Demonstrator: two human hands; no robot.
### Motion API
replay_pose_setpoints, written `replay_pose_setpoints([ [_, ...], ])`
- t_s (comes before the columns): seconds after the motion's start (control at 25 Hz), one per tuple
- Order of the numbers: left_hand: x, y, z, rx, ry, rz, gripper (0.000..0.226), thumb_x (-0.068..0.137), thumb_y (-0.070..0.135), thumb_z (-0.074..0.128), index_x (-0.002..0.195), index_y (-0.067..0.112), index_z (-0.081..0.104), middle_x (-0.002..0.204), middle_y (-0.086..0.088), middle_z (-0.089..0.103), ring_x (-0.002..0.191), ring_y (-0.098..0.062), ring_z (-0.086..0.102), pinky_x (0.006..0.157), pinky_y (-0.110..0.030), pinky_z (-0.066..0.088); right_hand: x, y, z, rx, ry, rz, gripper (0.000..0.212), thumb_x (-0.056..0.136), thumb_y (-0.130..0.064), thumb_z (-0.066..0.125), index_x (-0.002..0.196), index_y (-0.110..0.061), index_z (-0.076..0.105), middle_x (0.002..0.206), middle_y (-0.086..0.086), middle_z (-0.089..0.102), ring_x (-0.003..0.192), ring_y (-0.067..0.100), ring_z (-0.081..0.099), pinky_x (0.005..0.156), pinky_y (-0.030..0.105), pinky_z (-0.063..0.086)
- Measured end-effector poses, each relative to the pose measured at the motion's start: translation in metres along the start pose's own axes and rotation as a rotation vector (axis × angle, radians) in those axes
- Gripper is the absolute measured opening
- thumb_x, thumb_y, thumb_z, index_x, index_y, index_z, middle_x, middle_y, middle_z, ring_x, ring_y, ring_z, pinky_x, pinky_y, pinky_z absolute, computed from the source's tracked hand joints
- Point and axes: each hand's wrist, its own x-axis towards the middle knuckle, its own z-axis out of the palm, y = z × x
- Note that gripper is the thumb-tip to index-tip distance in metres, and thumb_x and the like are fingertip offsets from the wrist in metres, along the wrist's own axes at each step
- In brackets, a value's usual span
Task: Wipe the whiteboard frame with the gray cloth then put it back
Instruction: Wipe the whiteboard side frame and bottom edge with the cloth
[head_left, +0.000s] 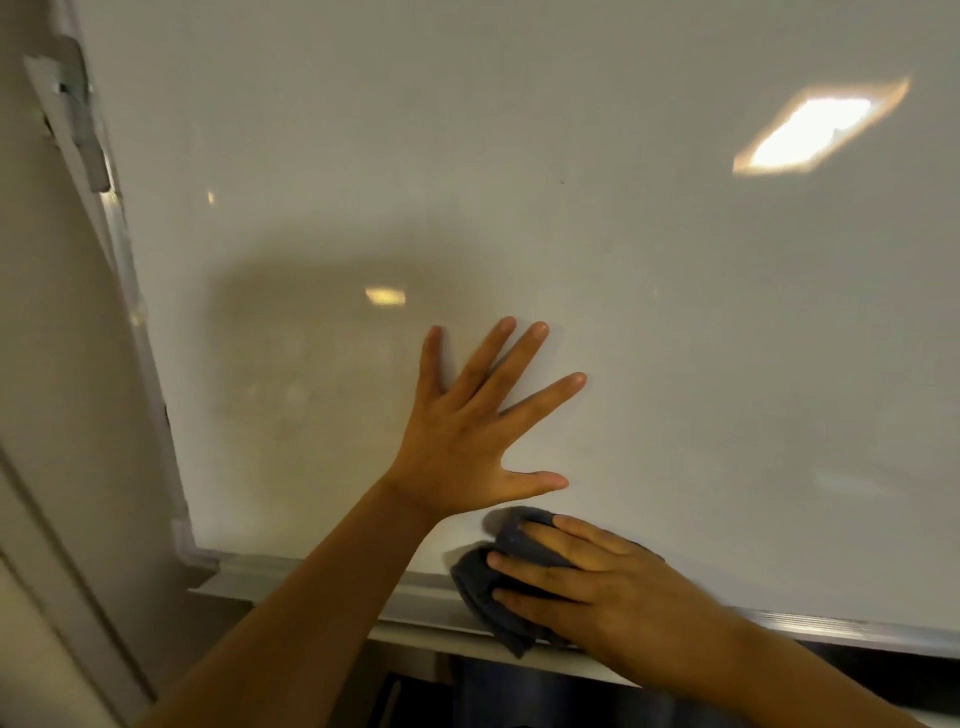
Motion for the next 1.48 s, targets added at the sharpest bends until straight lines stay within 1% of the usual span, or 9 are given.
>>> replay_pose_setpoints([
  [0.24,-0.013,-0.045,-0.005,0.002,0.010,0.053,0.080,0.077,0.078,0.044,0.142,0.032,0.033,0.152,-0.011,0.024,0.143,-0.028,0.018,0.110,-0.065,0.006,0.046,-0.013,0.000,0.002,-0.009,-0.061,0.061,0.079,-0.039,0.065,0.133,-0.033,0.038,0.144,-0.012,0.040,0.136,0.018,0.030,0.111,0.035,0.016],
  [0.48,-0.031,-0.068,-0.007,0.016,-0.021,0.063,0.078,0.080,0.075,0.043,0.142,0.030,0.035,0.151,-0.011,0.022,0.142,-0.029,0.021,0.110,-0.065,0.010,0.101,-0.034,0.010,0.007,-0.011,-0.045,0.057,0.075,-0.040,0.068,0.127,-0.030,0.047,0.139,-0.008,0.048,0.132,0.021,0.038,0.108,0.037,0.020],
  [0.56,-0.030,-0.069,-0.007,0.009,-0.030,0.063,0.077,0.080,0.075,0.041,0.142,0.030,0.035,0.151,-0.010,0.021,0.142,-0.028,0.020,0.110,-0.065,0.009,0.105,-0.035,0.013,0.018,0.014,-0.031,0.050,0.078,-0.041,0.064,0.124,-0.030,0.050,0.137,-0.008,0.051,0.130,0.021,0.040,0.108,0.037,0.021],
  [0.64,-0.028,-0.067,-0.006,0.002,-0.034,0.058,0.076,0.081,0.075,0.040,0.142,0.031,0.035,0.152,-0.009,0.021,0.143,-0.027,0.019,0.111,-0.065,0.007,0.100,-0.033,0.014,0.061,0.065,0.015,0.037,0.086,-0.047,0.051,0.120,-0.032,0.052,0.134,-0.010,0.053,0.129,0.020,0.041,0.111,0.036,0.021],
  [0.76,-0.027,-0.064,-0.004,-0.008,-0.027,0.054,0.076,0.081,0.075,0.041,0.142,0.031,0.036,0.152,-0.009,0.022,0.143,-0.027,0.020,0.111,-0.065,0.008,0.089,-0.031,0.019,0.095,0.080,0.045,0.043,0.091,-0.056,0.033,0.121,-0.031,0.052,0.136,-0.009,0.051,0.133,0.021,0.037,0.112,0.038,0.020],
  [0.92,-0.027,-0.062,-0.004,-0.024,-0.026,0.050,0.077,0.081,0.075,0.040,0.143,0.031,0.033,0.153,-0.008,0.020,0.144,-0.027,0.017,0.112,-0.065,0.008,0.074,-0.031,0.023,0.108,0.086,0.065,0.045,0.087,-0.056,0.040,0.122,-0.031,0.054,0.139,-0.008,0.048,0.135,0.022,0.031,0.108,0.041,0.027],
  [1.08,-0.030,-0.066,-0.003,-0.030,-0.038,0.045,0.077,0.081,0.075,0.038,0.144,0.031,0.031,0.153,-0.008,0.019,0.144,-0.028,0.016,0.112,-0.064,0.007,0.090,-0.048,0.024,0.214,0.146,0.257,0.043,0.086,-0.057,0.034,0.109,-0.034,0.063,0.127,-0.009,0.059,0.122,0.023,0.050,0.096,0.046,0.041],
  [1.28,-0.029,-0.067,-0.005,-0.024,-0.046,0.054,0.075,0.082,0.074,0.039,0.143,0.030,0.035,0.153,-0.009,0.023,0.143,-0.028,0.018,0.111,-0.065,0.008,0.119,-0.067,0.026,0.215,0.214,0.367,0.038,0.080,-0.053,0.045,0.101,-0.033,0.069,0.120,-0.005,0.064,0.115,0.030,0.056,0.091,0.054,0.042],
  [1.48,-0.030,-0.069,-0.004,-0.024,-0.055,0.048,0.075,0.082,0.073,0.038,0.143,0.030,0.035,0.154,-0.009,0.026,0.143,-0.028,0.017,0.112,-0.063,0.004,0.135,-0.074,0.028,0.168,0.175,0.346,0.041,0.067,-0.053,0.071,0.102,-0.031,0.069,0.123,-0.005,0.063,0.118,0.028,0.054,0.095,0.052,0.039],
])
